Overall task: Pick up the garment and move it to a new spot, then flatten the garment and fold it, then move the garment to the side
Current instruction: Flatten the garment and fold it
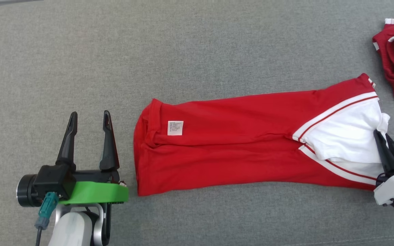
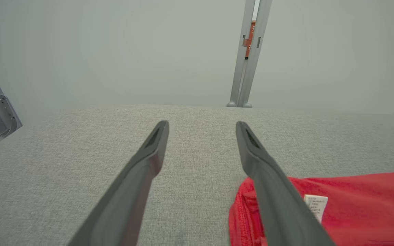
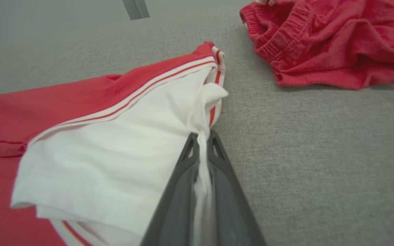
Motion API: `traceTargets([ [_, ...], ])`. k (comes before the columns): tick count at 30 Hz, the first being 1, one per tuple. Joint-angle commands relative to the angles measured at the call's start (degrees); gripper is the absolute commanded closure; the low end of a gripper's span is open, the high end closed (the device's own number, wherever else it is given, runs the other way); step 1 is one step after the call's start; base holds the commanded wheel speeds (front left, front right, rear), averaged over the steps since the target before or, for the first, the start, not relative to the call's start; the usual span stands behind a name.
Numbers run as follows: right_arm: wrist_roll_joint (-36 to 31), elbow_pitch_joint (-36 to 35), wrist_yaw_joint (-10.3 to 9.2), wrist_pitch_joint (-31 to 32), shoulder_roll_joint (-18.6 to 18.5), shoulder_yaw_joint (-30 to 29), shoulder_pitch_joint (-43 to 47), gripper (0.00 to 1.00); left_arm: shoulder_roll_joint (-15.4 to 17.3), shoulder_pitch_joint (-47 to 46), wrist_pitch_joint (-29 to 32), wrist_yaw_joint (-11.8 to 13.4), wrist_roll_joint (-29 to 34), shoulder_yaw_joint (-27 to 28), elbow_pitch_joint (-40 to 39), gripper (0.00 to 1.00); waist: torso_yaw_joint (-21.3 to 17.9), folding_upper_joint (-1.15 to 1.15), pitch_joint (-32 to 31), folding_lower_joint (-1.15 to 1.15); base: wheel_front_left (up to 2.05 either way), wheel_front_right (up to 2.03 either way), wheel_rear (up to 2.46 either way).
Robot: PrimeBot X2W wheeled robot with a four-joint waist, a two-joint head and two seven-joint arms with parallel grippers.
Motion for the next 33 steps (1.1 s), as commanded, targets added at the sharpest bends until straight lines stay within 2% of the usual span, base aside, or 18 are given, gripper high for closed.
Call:
traceTargets([
  [1, -0.4, -1.67, -0.11, 0.87, -0.36, -0.31, -0.29, 1.0, -0.17, 0.8, -0.16, -0.21, 0.25, 0.38, 0.14, 0.0, -0.48, 0.0, -0.74, 0.0, 0.0, 0.0, 0.0],
  [3, -1.68, -5.03, -0.1, 3.19, -0.77, 0.24, -1.21, 1.0, -0.23, 1.02, -0.16, -0.44, 0.52, 0.75, 0.24, 0.0, -0.76, 0.0, -1.25, 0.0, 0.0, 0.0, 0.0],
  [7, -4.19, -15.41, -0.09, 9.85, 1.12, 2.93, -3.07, 1.0, -0.42, 1.65, -0.16, -0.65, 0.81, 1.14, 0.11, 0.0, -1.22, 0.0, -2.18, 0.0, 0.0, 0.0, 0.0],
  [10, -5.59, -22.25, -0.08, 15.58, 3.8, 6.77, -4.98, 1.0, -0.63, 1.53, -0.16, -0.85, 1.09, 1.18, 0.01, 0.0, -1.26, 0.0, -2.44, 0.0, 0.0, 0.0, 0.0],
  [14, -5.22, -25.92, -0.08, 19.3, 8.84, 14.02, -8.41, 1.0, -0.88, 0.48, -0.16, -1.34, 1.19, 1.05, 0.32, 0.0, -0.66, 0.0, -2.33, 0.0, 0.0, 0.0, 0.0],
  [17, -3.99, -24.22, -0.08, 19.51, 14.0, 19.11, -11.14, 1.0, -1.12, -0.13, -0.16, -1.58, 1.32, 1.0, 0.62, 0.0, -0.02, 0.0, -2.05, 0.0, 0.0, 0.0, 0.0],
  [22, -3.09, -15.73, -0.07, 17.38, 21.77, 26.52, -16.08, 1.0, -1.71, -1.25, -0.16, -2.14, 1.23, 0.18, 1.17, 0.0, 1.72, 0.0, -1.1, 0.0, 0.0, 0.0, 0.0],
  [27, -0.86, -6.23, -0.06, 13.94, 24.99, 31.53, -19.17, 1.0, -2.17, -2.46, -0.17, -2.52, 0.88, -0.98, 1.86, 0.0, 3.63, 0.0, -0.11, 0.0, 0.0, 0.0, 0.0],
  [28, -0.4, -4.95, -0.06, 13.32, 25.23, 32.15, -19.68, 0.87, -2.22, -2.54, -0.17, -2.48, 0.83, -1.1, 1.95, 0.0, 3.81, 0.0, 0.01, 0.0, 0.0, 0.0, 0.0],
  [29, -0.07, -3.76, -0.06, 12.33, 25.53, 32.97, -20.44, 0.51, -2.3, -2.66, -0.16, -2.38, 0.82, -1.21, 2.02, 0.0, 3.95, 0.0, 0.17, 0.0, 0.0, 0.0, 0.0],
  [30, 0.48, -3.05, -0.06, 11.55, 25.71, 33.73, -20.91, 0.0, -2.36, -2.76, -0.16, -2.31, 0.79, -1.27, 2.03, 0.0, 4.01, 0.0, 0.27, 0.0, 0.0, 0.0, 0.0],
  [33, 1.27, -2.75, -0.06, 7.04, 25.7, 36.06, -22.79, 0.0, -2.47, -2.82, -0.16, -2.19, 0.88, -1.17, 2.12, 0.0, 4.04, 0.0, 0.45, 0.0, 0.0, 0.0, 0.0],
])
